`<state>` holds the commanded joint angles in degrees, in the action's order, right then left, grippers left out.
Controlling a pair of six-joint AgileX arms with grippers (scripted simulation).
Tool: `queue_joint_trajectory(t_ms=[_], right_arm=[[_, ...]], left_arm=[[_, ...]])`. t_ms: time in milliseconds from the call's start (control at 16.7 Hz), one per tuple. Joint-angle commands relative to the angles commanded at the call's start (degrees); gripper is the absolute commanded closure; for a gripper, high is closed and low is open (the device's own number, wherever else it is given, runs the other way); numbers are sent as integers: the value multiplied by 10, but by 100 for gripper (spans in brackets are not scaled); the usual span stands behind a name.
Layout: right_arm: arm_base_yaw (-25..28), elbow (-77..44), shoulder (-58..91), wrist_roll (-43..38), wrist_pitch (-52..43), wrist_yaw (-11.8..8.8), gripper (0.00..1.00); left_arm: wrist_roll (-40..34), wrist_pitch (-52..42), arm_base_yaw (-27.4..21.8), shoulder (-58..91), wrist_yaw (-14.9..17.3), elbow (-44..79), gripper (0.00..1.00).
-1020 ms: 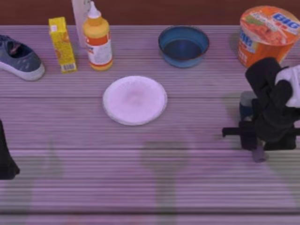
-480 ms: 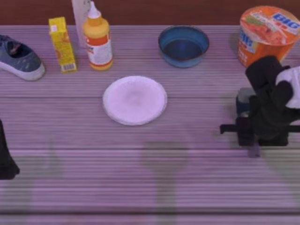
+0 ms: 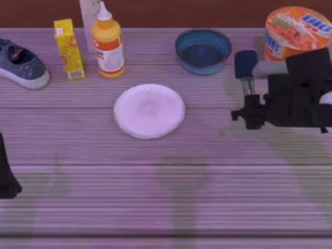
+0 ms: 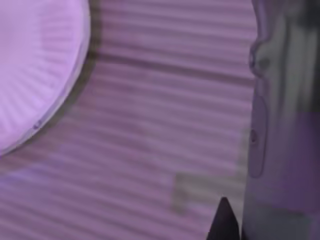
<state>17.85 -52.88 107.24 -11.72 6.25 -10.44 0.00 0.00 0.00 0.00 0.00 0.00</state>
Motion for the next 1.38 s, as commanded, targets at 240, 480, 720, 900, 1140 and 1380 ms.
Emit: queue_joint_trajectory(t_ms=[240, 480, 720, 900, 1140, 1380], right_arm=[[-3, 61, -51, 44, 223, -74, 100], [-7, 110, -108, 83, 393, -135, 100], [-11, 136, -148, 106, 469, -167, 100], [-11, 137, -151, 107, 472, -168, 100], [1, 132, -149, 105, 469, -159, 100], [70, 113, -151, 103, 455, -92, 100]], left_arm=[[0, 0, 0, 0, 0, 0, 0], [0, 0, 0, 0, 0, 0, 0], [0, 0, 0, 0, 0, 0, 0], [0, 0, 0, 0, 0, 0, 0], [0, 0, 0, 0, 0, 0, 0], [0, 0, 0, 0, 0, 0, 0]])
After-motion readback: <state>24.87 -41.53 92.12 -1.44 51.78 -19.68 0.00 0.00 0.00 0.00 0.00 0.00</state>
